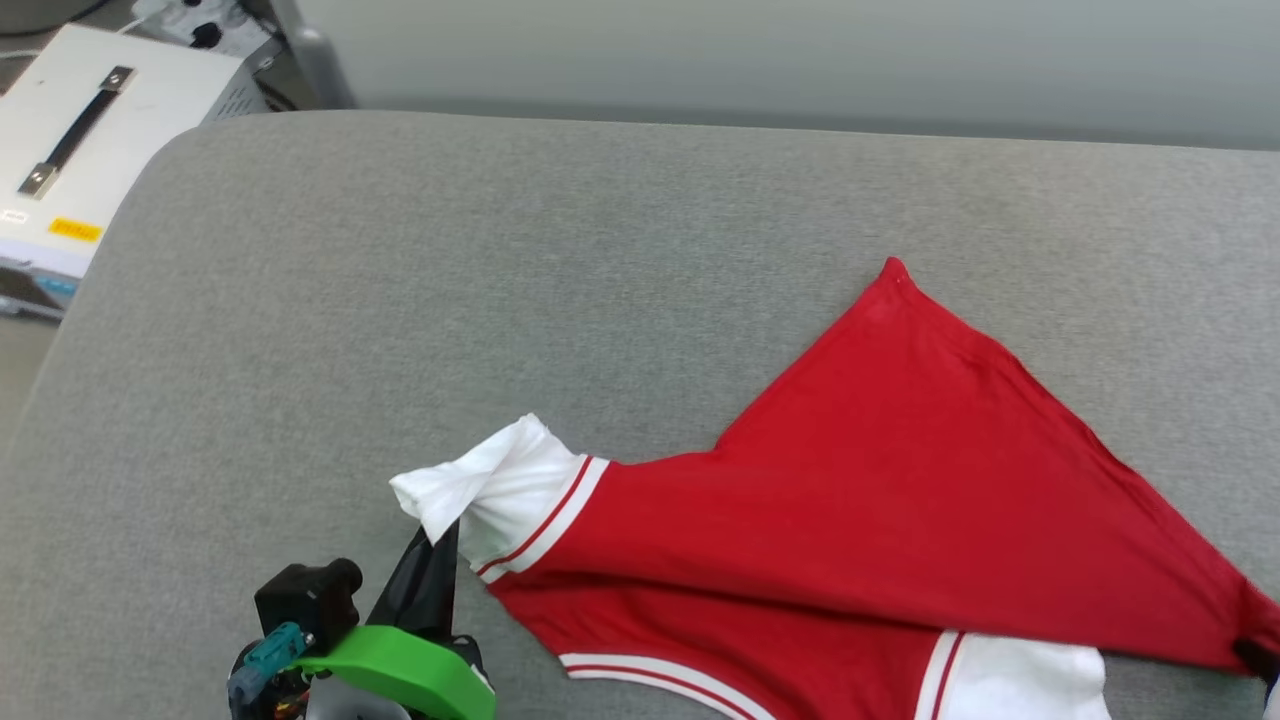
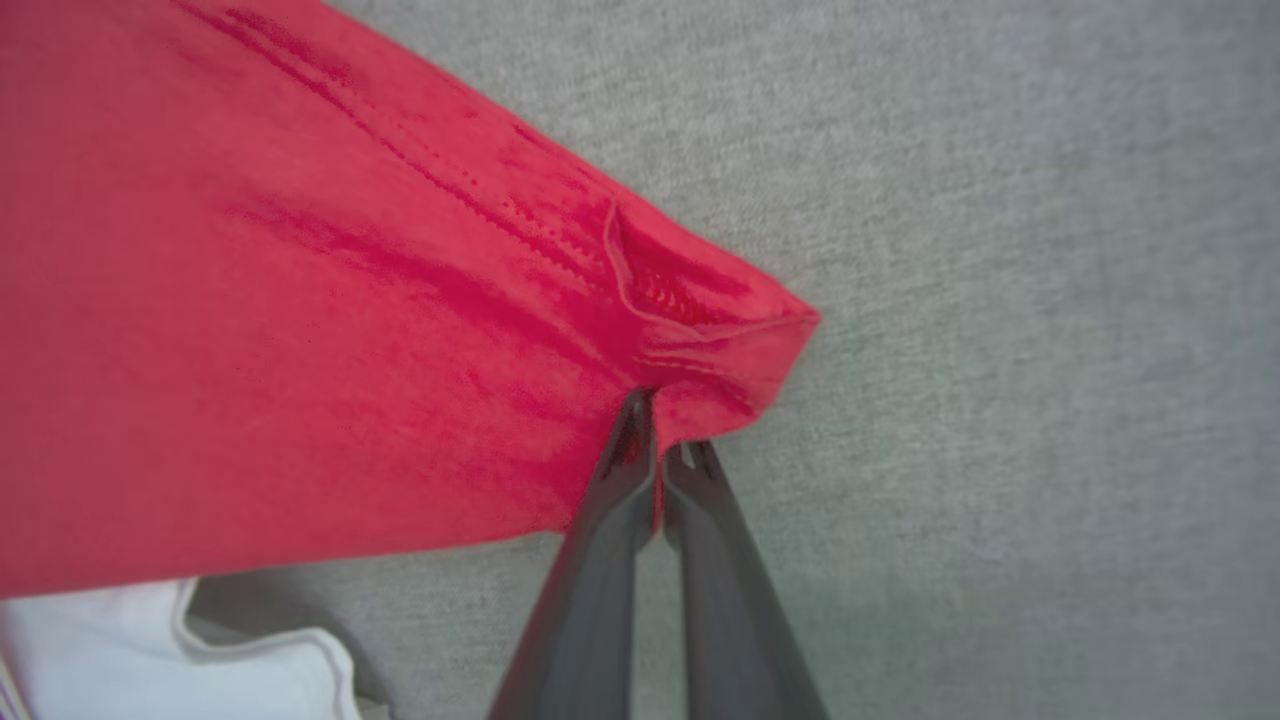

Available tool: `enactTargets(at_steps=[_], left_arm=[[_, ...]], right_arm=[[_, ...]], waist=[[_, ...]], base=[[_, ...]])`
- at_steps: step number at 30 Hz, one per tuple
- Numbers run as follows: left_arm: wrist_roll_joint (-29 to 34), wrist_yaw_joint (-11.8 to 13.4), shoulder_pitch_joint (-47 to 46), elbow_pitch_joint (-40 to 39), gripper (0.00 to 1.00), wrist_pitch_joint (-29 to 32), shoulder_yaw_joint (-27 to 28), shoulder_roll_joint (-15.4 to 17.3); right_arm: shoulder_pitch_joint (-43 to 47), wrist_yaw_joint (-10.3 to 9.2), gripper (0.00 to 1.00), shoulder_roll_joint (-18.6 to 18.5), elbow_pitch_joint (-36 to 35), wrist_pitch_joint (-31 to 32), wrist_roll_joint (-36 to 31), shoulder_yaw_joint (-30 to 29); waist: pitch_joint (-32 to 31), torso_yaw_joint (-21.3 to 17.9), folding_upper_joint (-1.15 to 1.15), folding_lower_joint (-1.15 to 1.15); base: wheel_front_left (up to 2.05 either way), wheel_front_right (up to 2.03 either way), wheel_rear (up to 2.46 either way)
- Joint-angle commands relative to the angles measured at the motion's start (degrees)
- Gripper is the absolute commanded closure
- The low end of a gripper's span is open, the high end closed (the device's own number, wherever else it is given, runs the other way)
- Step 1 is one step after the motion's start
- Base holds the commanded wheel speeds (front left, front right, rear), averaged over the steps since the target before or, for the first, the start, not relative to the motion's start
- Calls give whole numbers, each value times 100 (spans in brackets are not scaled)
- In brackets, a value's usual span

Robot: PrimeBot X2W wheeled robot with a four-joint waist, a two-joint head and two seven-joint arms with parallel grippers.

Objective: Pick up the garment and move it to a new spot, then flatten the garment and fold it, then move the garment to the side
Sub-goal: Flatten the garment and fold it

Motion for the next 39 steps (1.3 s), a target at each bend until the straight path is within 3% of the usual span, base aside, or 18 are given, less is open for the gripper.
enactTargets(at_steps=[1,8,11,12,13,14,21,29,34,39], left_arm=[[-68,47,94,3,100,20,47,60],[-218,77,329,148,100,170,86,137],[-245,73,346,182,100,186,85,150],[-252,70,342,195,100,188,82,151],[-258,66,336,206,100,195,78,152],[-263,64,327,212,100,201,73,153],[-279,39,256,225,100,219,26,152],[-220,18,85,186,100,176,-101,73],[-152,-44,-167,166,100,149,-244,-31],[-49,-116,-496,156,100,121,-422,-167]], right_arm=[[298,-6,100,219,-193,-13,-116,-126],[1770,-6,100,1554,-1353,278,-607,-583],[2040,-6,100,1829,-1531,269,-636,-570],[2094,-6,89,1877,-1562,182,-646,-569],[2101,-6,63,1909,-1585,51,-634,-590],[2078,-6,0,1941,-1598,-158,-608,-623],[1620,-6,0,1944,-1731,-1868,-797,-606],[614,-6,0,1441,-1449,-3621,-1025,-215],[-225,-6,0,970,-933,-3650,-938,246],[-1053,-6,0,322,-406,-2724,-696,888]], waist=[[-315,-585,0,0],[-444,-931,0,0],[-437,-991,0,0],[-433,-1004,0,0],[-429,-1013,0,0],[-424,-1021,0,0],[-406,-978,0,0],[-290,-752,0,0],[-45,-525,0,0],[249,-267,0,0]], base=[[0,0,0],[0,0,0],[0,0,0],[0,0,0],[0,0,0],[0,0,0],[0,0,0],[0,0,0],[0,0,0],[0,0,0]])
